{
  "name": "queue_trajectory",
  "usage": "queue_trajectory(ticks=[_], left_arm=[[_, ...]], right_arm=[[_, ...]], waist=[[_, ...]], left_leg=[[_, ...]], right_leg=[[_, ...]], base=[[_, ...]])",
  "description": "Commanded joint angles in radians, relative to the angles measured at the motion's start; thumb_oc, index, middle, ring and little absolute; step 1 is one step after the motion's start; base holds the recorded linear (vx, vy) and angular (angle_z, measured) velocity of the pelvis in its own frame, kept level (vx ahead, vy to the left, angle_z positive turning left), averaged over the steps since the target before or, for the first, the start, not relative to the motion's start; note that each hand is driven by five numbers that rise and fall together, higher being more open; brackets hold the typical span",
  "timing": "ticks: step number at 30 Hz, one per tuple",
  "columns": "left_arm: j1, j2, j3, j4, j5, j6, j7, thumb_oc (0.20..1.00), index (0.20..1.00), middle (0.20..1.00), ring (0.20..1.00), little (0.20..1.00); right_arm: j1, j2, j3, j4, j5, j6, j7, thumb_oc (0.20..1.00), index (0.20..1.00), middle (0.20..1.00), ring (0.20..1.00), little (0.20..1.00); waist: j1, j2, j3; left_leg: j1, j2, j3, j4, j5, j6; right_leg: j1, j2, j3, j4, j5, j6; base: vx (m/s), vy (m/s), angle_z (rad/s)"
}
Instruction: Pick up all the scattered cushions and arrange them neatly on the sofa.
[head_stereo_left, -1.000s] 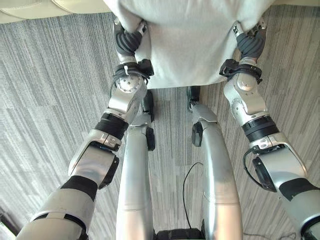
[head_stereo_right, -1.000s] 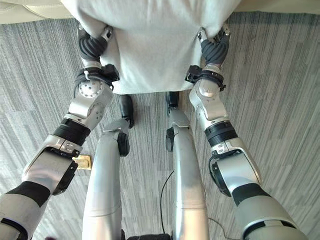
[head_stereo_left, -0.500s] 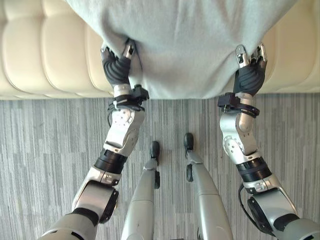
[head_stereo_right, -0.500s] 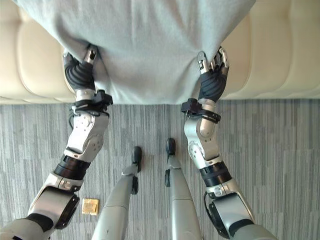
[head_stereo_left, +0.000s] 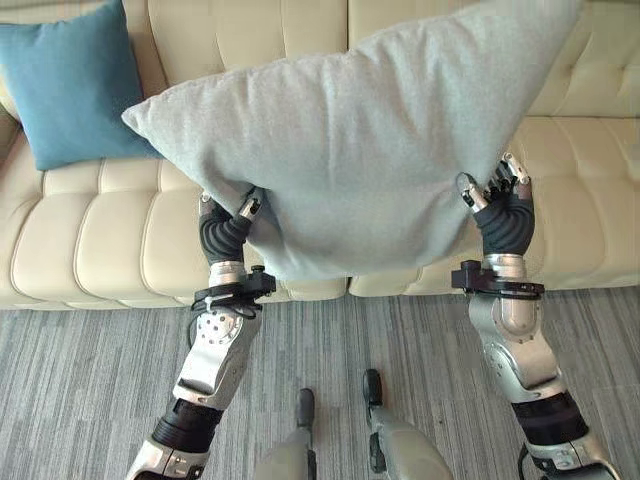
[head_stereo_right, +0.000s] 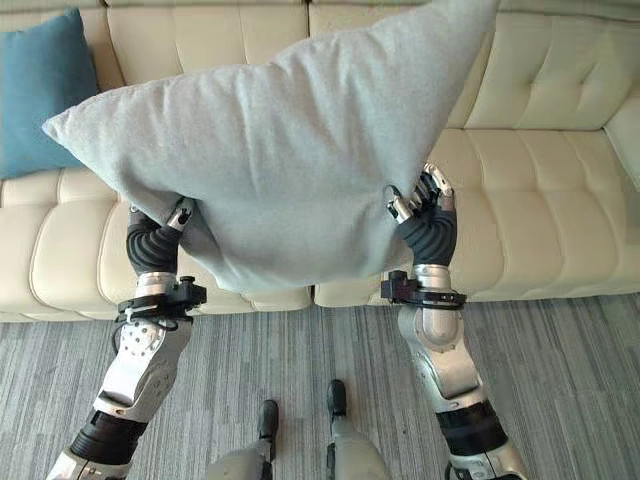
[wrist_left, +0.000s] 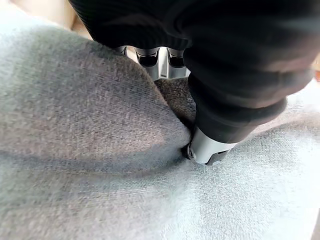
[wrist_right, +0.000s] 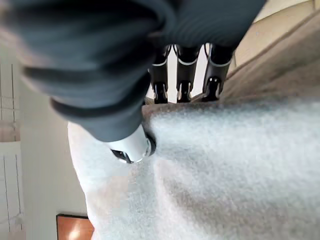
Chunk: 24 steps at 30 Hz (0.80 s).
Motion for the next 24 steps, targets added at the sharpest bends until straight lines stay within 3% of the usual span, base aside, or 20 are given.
queue_trajectory(ticks=[1, 4, 5, 7, 8, 11, 12, 13, 15, 18, 20, 21, 24], left_arm=[[-0.005, -0.017, -0.065, -0.077, 0.074, -0.061, -0.105, 0.2, 0.2, 0.2, 0.2, 0.2], [0.014, -0.02, -0.055, -0.064, 0.068, -0.06, -0.106, 0.2, 0.2, 0.2, 0.2, 0.2], [0.013, -0.018, -0.052, -0.058, 0.071, -0.06, -0.094, 0.2, 0.2, 0.2, 0.2, 0.2], [0.014, -0.021, -0.048, -0.052, 0.077, -0.056, -0.085, 0.2, 0.2, 0.2, 0.2, 0.2], [0.02, -0.028, -0.043, -0.05, 0.079, -0.051, -0.077, 0.2, 0.2, 0.2, 0.2, 0.2], [0.028, -0.031, -0.031, -0.05, 0.092, -0.046, -0.074, 0.2, 0.2, 0.2, 0.2, 0.2], [0.034, -0.036, -0.026, -0.049, 0.105, -0.039, -0.065, 0.2, 0.2, 0.2, 0.2, 0.2], [0.035, -0.036, -0.027, -0.049, 0.105, -0.039, -0.064, 0.2, 0.2, 0.2, 0.2, 0.2], [0.013, -0.03, -0.024, -0.031, 0.117, -0.032, -0.046, 0.2, 0.2, 0.2, 0.2, 0.2], [0.0, -0.028, -0.022, -0.021, 0.122, -0.031, -0.043, 0.2, 0.2, 0.2, 0.2, 0.2], [0.013, -0.023, -0.009, -0.028, 0.121, -0.028, -0.042, 0.2, 0.2, 0.2, 0.2, 0.2], [0.042, -0.024, 0.0, -0.04, 0.116, -0.029, -0.05, 0.2, 0.2, 0.2, 0.2, 0.2], [0.057, -0.014, 0.001, -0.039, 0.119, -0.027, -0.054, 0.2, 0.2, 0.2, 0.2, 0.2]], right_arm=[[0.018, 0.003, 0.071, -0.093, -0.079, -0.048, 0.088, 0.2, 0.2, 0.2, 0.2, 0.2], [0.019, -0.004, 0.086, -0.082, -0.076, -0.043, 0.095, 0.2, 0.2, 0.2, 0.2, 0.2], [0.011, -0.012, 0.097, -0.077, -0.068, -0.041, 0.096, 0.2, 0.2, 0.2, 0.2, 0.2], [0.01, -0.015, 0.099, -0.068, -0.065, -0.04, 0.09, 0.2, 0.2, 0.2, 0.2, 0.2], [0.005, -0.015, 0.105, -0.061, -0.061, -0.026, 0.087, 0.2, 0.2, 0.2, 0.2, 0.2], [-0.003, -0.008, 0.11, -0.056, -0.061, -0.023, 0.087, 0.2, 0.2, 0.2, 0.2, 0.2], [-0.012, -0.004, 0.117, -0.05, -0.069, -0.026, 0.081, 0.2, 0.2, 0.2, 0.2, 0.2], [-0.011, -0.004, 0.118, -0.05, -0.069, -0.027, 0.081, 0.2, 0.2, 0.2, 0.2, 0.2], [-0.029, -0.005, 0.116, -0.031, -0.077, -0.025, 0.053, 0.2, 0.2, 0.2, 0.2, 0.2], [-0.049, 0.002, 0.109, -0.017, -0.078, -0.02, 0.036, 0.2, 0.2, 0.2, 0.2, 0.2], [-0.056, 0.011, 0.116, -0.018, -0.091, -0.01, 0.036, 0.2, 0.2, 0.2, 0.2, 0.2], [-0.042, 0.02, 0.123, -0.035, -0.107, -0.006, 0.059, 0.2, 0.2, 0.2, 0.2, 0.2], [-0.033, 0.027, 0.129, -0.039, -0.12, 0.0, 0.07, 0.2, 0.2, 0.2, 0.2, 0.2]], waist=[[0.005, 0.009, -0.158], [0.015, -0.009, -0.122], [0.033, -0.03, -0.086], [0.039, -0.032, -0.078], [0.054, -0.034, -0.072], [0.081, -0.033, -0.088], [0.105, -0.015, -0.1], [0.107, -0.021, -0.099], [0.133, 0.002, -0.101], [0.143, -0.002, -0.103], [0.167, -0.005, -0.114], [0.171, 0.002, -0.139], [0.178, -0.012, -0.158]], left_leg=[[0.032, 0.012, 0.022, 0.143, -0.133, -0.073], [-0.036, 0.005, 0.02, 0.45, -0.084, -0.091], [-0.145, -0.026, -0.006, 0.674, 0.003, -0.1], [-0.2, -0.04, -0.007, 0.762, 0.005, -0.094], [-0.275, -0.057, 0.017, 0.771, -0.054, -0.061], [-0.321, -0.067, 0.038, 0.652, -0.091, -0.036], [-0.349, -0.04, 0.04, 0.436, -0.054, -0.03], [-0.335, -0.045, 0.044, 0.413, -0.044, -0.03], [-0.351, -0.002, 0.062, 0.097, 0.072, -0.066], [-0.374, 0.012, 0.104, -0.006, 0.093, -0.071], [-0.372, 0.024, 0.12, 0.003, 0.122, -0.074], [-0.35, 0.026, 0.117, 0.001, 0.169, -0.066], [-0.332, 0.011, 0.111, 0.026, 0.202, -0.062]], right_leg=[[0.049, 0.002, -0.002, 0.05, -0.152, 0.053], [0.084, 0.004, 0.013, 0.086, -0.174, 0.022], [0.103, -0.001, 0.024, 0.106, -0.185, 0.001], [0.111, 0.0, 0.03, 0.112, -0.197, -0.007], [0.139, -0.001, 0.049, 0.115, -0.222, -0.013], [0.162, -0.002, 0.068, 0.106, -0.244, -0.009], [0.194, 0.024, 0.075, 0.097, -0.273, -0.006], [0.197, 0.017, 0.077, 0.097, -0.274, -0.006], [0.253, 0.05, 0.078, 0.086, -0.32, -0.007], [0.307, 0.05, 0.09, 0.08, -0.347, -0.008], [0.353, 0.045, 0.112, 0.074, -0.37, -0.001], [0.384, 0.038, 0.132, 0.083, -0.391, 0.01], [0.383, 0.009, 0.13, 0.133, -0.382, 0.031]], base=[[0.09, -0.202, 0.05], [0.06, -0.164, 0.0], [0.07, -0.207, -0.05], [0.1, -0.121, -0.1], [0.22, -0.042, -0.23], [0.29, 0.0, -0.34], [0.27, 0.023, -0.58], [0.38, 0.038, -0.42], [0.39, 0.031, -0.33], [0.43, 0.064, -0.3], [0.57, 0.154, 0.4], [0.38, 0.126, -0.07], [0.51, 0.177, 0.16]])
